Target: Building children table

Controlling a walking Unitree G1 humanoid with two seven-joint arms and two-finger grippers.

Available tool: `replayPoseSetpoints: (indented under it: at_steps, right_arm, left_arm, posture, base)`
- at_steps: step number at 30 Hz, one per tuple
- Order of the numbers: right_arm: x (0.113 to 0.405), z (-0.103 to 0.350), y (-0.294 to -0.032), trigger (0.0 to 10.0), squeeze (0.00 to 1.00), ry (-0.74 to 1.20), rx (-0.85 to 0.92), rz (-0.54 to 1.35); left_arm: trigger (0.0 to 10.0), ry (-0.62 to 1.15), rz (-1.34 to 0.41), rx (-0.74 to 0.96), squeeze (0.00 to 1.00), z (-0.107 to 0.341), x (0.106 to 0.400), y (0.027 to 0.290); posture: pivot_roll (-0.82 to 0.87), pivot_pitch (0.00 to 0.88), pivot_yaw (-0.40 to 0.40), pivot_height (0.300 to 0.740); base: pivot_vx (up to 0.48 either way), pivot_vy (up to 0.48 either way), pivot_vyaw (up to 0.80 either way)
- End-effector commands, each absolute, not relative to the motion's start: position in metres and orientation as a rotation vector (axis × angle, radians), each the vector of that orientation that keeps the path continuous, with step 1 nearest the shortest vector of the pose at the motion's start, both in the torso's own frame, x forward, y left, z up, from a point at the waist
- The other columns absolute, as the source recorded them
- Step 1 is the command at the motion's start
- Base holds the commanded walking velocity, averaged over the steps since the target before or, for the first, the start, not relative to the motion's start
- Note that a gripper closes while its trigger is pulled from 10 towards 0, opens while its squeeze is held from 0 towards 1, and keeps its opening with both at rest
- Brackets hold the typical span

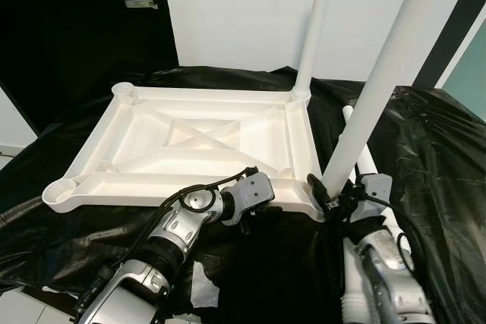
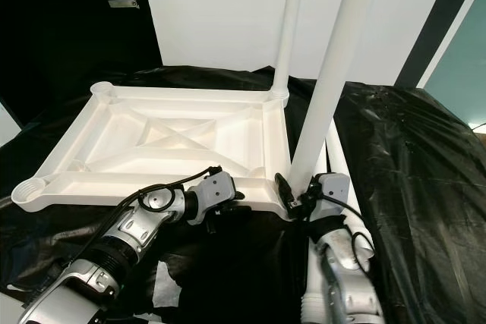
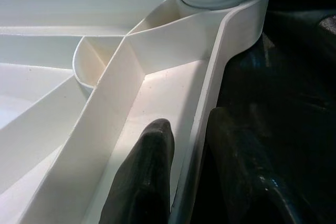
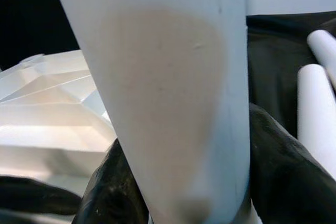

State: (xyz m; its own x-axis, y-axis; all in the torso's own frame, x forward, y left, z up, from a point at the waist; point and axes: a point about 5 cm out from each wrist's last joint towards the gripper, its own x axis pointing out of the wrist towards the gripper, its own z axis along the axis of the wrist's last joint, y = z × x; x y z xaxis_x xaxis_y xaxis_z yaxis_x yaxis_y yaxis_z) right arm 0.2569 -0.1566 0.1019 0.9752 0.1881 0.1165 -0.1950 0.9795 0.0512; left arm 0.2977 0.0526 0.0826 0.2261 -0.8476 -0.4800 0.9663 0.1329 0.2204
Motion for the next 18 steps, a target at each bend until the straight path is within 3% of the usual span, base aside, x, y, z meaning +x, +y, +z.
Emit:
replayPoseSetpoints:
  at_steps: [1,10,11,12,15,16,18]
  right_arm:
    - [0.26,0.106,-0.161,0.0,0.0,-0.128,0.121,0.097]
    - [0.267,0.108,-0.154,0.0,0.0,-0.137,0.091,0.029]
    - [0.268,0.108,-0.153,4.7,0.0,-0.136,0.088,0.02]
    - [0.268,0.106,-0.152,10.0,0.0,-0.124,0.077,0.013]
    - [0.268,0.105,-0.15,10.0,0.0,-0.12,0.063,0.024]
    - [0.268,0.105,-0.15,10.0,1.0,-0.13,0.053,0.051]
    - [0.268,0.105,-0.153,10.0,1.0,-0.114,0.018,0.149]
  left_arm:
    - [10.0,0.474,-1.437,0.528,0.0,0.041,0.27,0.054]
    - [10.0,0.473,-1.438,0.528,0.0,0.041,0.271,0.052]
    - [10.0,0.473,-1.437,0.528,0.0,0.041,0.271,0.052]
    - [10.0,0.474,-1.435,0.526,0.0,0.041,0.271,0.053]
    - [10.0,0.476,-1.433,0.524,0.0,0.04,0.271,0.054]
    - [10.0,0.477,-1.432,0.523,0.0,0.04,0.27,0.054]
    - [10.0,0.478,-1.428,0.521,0.0,0.04,0.27,0.054]
  posture:
    - [0.0,0.0,-0.015,0.74]
    - [0.01,0.0,-0.022,0.74]
    - [0.01,0.0,-0.022,0.74]
    - [0.02,0.0,-0.023,0.74]
    - [0.01,0.0,-0.024,0.74]
    - [0.01,0.0,-0.024,0.74]
    - [0.01,0.0,-0.023,0.74]
  base:
    - [0.0,0.0,0.0]
    - [0.0,0.0,0.0]
    - [0.0,0.0,0.0]
    - [0.0,0.0,0.0]
    - [0.0,0.0,0.0]
    - [0.0,0.0,0.0]
    - [0.0,0.0,0.0]
